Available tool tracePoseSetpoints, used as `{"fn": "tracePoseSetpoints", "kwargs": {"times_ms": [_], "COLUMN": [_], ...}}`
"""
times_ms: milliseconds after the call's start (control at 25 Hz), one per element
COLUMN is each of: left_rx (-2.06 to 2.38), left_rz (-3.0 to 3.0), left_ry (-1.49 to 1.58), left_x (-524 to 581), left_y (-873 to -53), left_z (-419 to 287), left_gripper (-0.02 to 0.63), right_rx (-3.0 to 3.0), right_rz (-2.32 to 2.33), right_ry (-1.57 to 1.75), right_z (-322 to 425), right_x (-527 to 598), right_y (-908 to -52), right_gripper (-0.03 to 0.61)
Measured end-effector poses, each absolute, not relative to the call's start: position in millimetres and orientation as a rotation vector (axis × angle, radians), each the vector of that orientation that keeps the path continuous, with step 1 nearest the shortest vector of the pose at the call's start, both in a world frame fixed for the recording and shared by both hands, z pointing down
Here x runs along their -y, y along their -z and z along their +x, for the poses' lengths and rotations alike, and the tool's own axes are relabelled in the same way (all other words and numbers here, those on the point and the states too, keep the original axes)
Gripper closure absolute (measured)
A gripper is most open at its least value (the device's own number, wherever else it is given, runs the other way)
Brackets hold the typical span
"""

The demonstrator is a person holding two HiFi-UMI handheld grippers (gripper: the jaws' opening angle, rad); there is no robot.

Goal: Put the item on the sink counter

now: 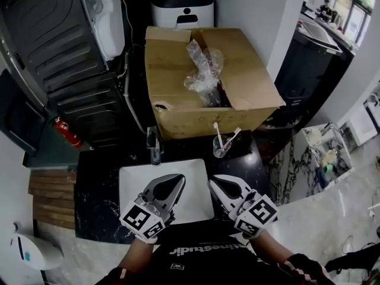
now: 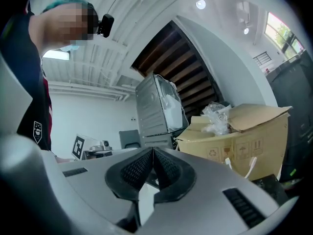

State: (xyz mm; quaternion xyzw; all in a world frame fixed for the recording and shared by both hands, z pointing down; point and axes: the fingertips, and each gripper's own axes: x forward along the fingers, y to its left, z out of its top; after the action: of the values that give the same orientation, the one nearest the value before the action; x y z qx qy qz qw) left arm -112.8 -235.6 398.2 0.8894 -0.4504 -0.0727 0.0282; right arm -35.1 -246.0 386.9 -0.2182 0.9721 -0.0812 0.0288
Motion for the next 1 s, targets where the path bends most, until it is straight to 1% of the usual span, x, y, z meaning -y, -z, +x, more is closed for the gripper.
{"fn": "tracePoseSetpoints", "kwargs": {"times_ms": [1000], "left_rx": [1.389], "left_rz": [2.768], "left_ry": [0.238], "left_x": [233.2], "left_y": [-389.4], "left_z": [-117.7], "left_gripper": [0.598], "right_rx": [-3.055], "right_rz": [-0.721], "right_ry": [0.192], "right_z": [-40.8], "right_x": [247.3], "right_y": [-391.6], "right_gripper": [0.540]}}
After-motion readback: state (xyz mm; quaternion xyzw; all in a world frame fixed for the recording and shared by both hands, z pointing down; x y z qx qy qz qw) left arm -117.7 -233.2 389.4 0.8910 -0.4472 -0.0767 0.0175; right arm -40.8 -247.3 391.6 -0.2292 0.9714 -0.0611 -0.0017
